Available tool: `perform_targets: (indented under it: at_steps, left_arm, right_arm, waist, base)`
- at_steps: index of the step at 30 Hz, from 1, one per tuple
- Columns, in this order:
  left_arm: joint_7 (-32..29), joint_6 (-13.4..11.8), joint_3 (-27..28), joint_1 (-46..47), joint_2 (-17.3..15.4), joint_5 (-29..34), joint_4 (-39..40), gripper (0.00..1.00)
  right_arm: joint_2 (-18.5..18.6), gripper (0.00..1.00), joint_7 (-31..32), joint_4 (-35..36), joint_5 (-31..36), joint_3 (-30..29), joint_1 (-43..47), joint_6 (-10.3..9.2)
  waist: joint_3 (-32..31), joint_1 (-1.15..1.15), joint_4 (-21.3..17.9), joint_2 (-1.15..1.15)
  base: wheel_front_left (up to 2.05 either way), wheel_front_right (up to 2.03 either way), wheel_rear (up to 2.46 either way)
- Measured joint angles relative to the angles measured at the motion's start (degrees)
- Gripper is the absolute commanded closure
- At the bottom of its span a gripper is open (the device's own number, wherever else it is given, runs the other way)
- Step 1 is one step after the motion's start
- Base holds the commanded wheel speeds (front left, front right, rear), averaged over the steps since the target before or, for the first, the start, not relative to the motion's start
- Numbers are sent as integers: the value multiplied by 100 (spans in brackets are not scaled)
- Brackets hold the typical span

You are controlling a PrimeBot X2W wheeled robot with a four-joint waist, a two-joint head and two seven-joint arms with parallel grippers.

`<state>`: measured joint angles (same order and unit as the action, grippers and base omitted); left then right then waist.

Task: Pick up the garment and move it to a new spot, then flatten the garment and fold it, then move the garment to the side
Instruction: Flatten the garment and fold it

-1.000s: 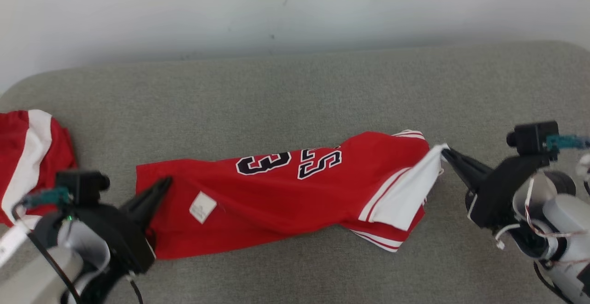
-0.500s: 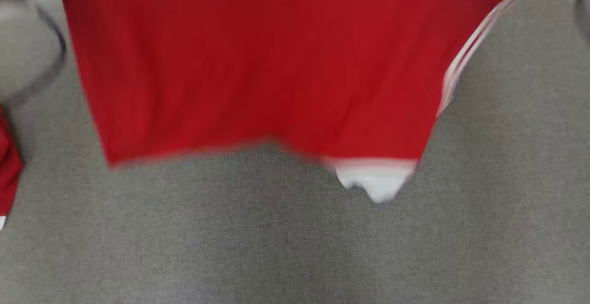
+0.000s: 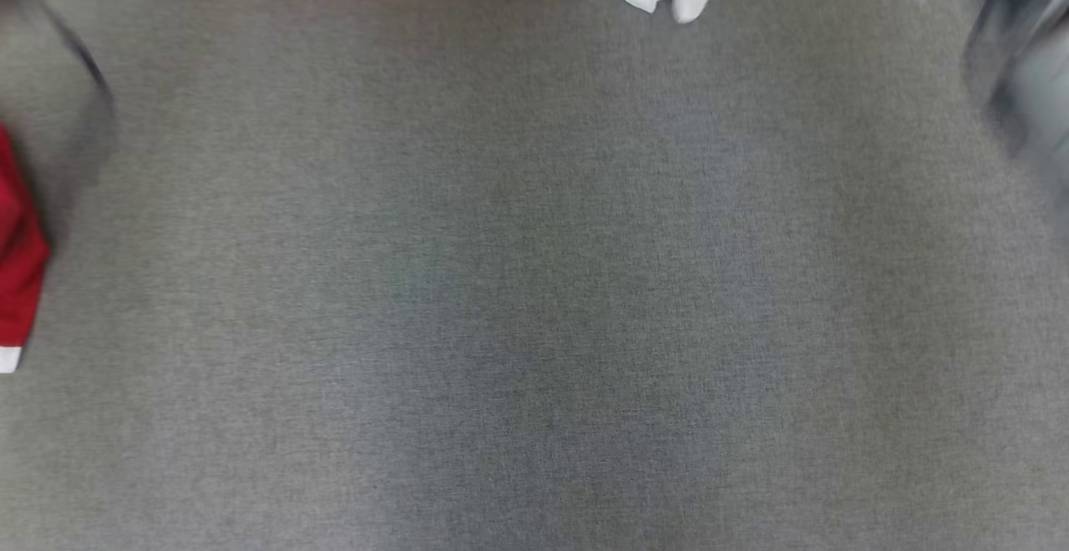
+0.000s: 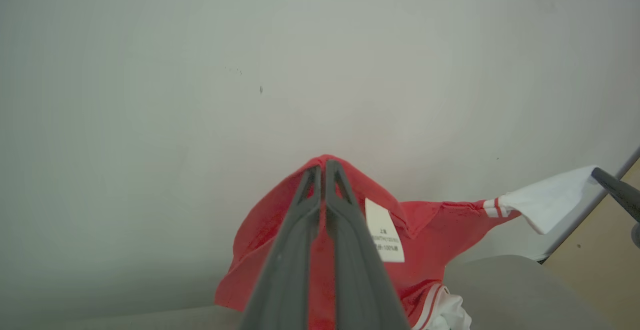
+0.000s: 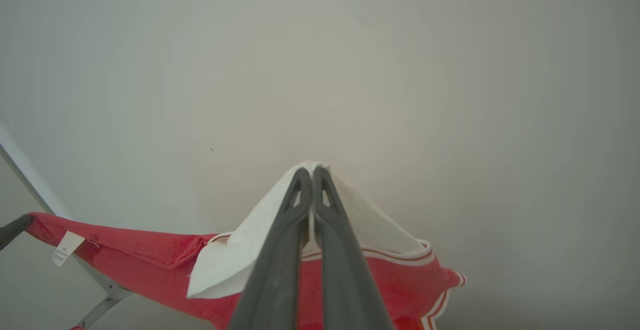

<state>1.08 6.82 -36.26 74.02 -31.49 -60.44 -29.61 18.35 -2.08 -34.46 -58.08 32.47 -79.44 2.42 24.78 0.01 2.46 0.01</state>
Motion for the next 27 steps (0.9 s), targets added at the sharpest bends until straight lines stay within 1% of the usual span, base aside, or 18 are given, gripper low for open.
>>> perform_targets:
  at_steps: [1, 2, 5, 8, 10, 13, 15, 16, 20, 22, 27]
  left_arm:
    - [73, 4, -64, -374, -8, -86, 30, 100]
    - [170, 19, -247, -1115, 9, -160, 102, 100]
    - [354, 19, -531, -2238, -4, -159, 221, 100]
    - [538, 18, -709, -2978, -37, -145, 257, 100]
    - [654, -33, -765, -3305, -79, -144, 301, 100]
    - [800, -90, -848, -3756, -162, -143, 375, 100]
    - [893, -175, -869, -4012, -190, -145, 383, 100]
    - [912, -178, -867, -4094, -194, -149, 368, 100]
    - [998, -307, -934, -4211, -135, -100, 389, 100]
    - [1012, -348, -983, -4440, -47, -135, 467, 100]
    - [1011, -530, -1209, -5145, -115, -119, 611, 100]
  right_arm:
    - [9, 100, -80, 87, -52, 24, 405, 45]
    - [33, 100, -216, 267, -193, 33, 1191, 89]
    - [152, 100, -422, 494, -299, 89, 2318, 125]
    - [288, 100, -563, 590, -408, 129, 3202, 146]
    - [445, 100, -566, 675, -405, 303, 3694, 187]
    - [631, 100, -635, 722, -379, 415, 4291, 197]
    - [756, 100, -748, 794, -374, 389, 4606, 196]
    - [813, 100, -786, 836, -376, 366, 4735, 196]
    - [1043, 100, -910, 937, -381, 327, 5289, 154]
    - [1080, 100, -935, 1032, -463, 311, 5650, 112]
    - [1124, 100, -950, 1369, -614, 399, 6414, 49]
  waist:
    - [-44, 0, 21, 0]
    - [-148, 0, 48, 0]
    - [-346, -1, 56, 0]
    - [-586, -2, 22, -1]
    - [-754, -2, -9, -1]
    - [-1006, -3, -54, -2]
    - [-1176, -3, -82, -1]
    - [-1260, -3, -93, -1]
    - [-1605, -3, -113, -2]
    - [-1778, -3, -107, -2]
    - [-2205, -4, -78, -2]
  base:
    - [0, 0, 0]
    - [0, 0, 0]
    - [0, 0, 0]
    - [0, 0, 0]
    - [0, 0, 0]
    - [0, 0, 0]
    - [0, 0, 0]
    - [0, 0, 0]
    - [0, 0, 0]
    - [0, 0, 0]
    - [0, 0, 0]
